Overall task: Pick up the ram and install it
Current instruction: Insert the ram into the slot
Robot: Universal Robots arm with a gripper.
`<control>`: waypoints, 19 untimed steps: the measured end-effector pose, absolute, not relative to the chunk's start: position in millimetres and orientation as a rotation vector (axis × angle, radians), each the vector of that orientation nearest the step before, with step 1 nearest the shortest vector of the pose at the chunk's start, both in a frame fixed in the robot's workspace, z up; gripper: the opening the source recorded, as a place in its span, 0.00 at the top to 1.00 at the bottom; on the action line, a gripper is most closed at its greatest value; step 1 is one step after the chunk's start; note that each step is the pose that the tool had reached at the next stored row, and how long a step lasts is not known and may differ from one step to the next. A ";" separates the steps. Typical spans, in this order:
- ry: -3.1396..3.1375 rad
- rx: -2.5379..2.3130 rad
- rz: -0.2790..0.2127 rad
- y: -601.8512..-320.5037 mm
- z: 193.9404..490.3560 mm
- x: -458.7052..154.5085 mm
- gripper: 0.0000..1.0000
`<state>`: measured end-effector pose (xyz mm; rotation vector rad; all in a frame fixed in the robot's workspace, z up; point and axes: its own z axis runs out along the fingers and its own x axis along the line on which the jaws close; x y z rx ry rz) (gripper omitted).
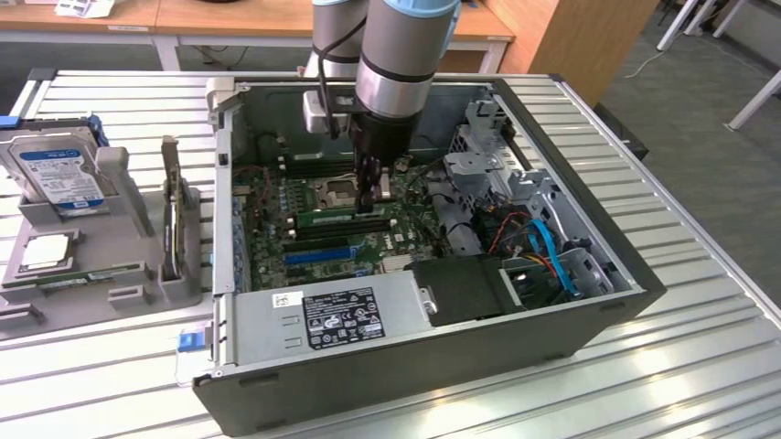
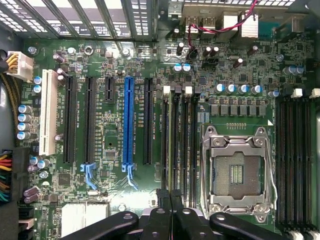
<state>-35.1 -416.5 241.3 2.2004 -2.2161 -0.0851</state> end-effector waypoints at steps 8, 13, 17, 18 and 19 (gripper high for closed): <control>-2.216 2.200 -0.085 -416.5 240.3 -35.1 0.89; -2.217 2.201 -0.085 -416.4 239.1 -35.0 0.89; -2.216 2.201 -0.085 -416.5 238.6 -35.1 0.89; -2.216 2.201 -0.085 -416.5 238.6 -35.1 0.89; -2.216 2.200 -0.085 -416.5 238.5 -35.1 0.89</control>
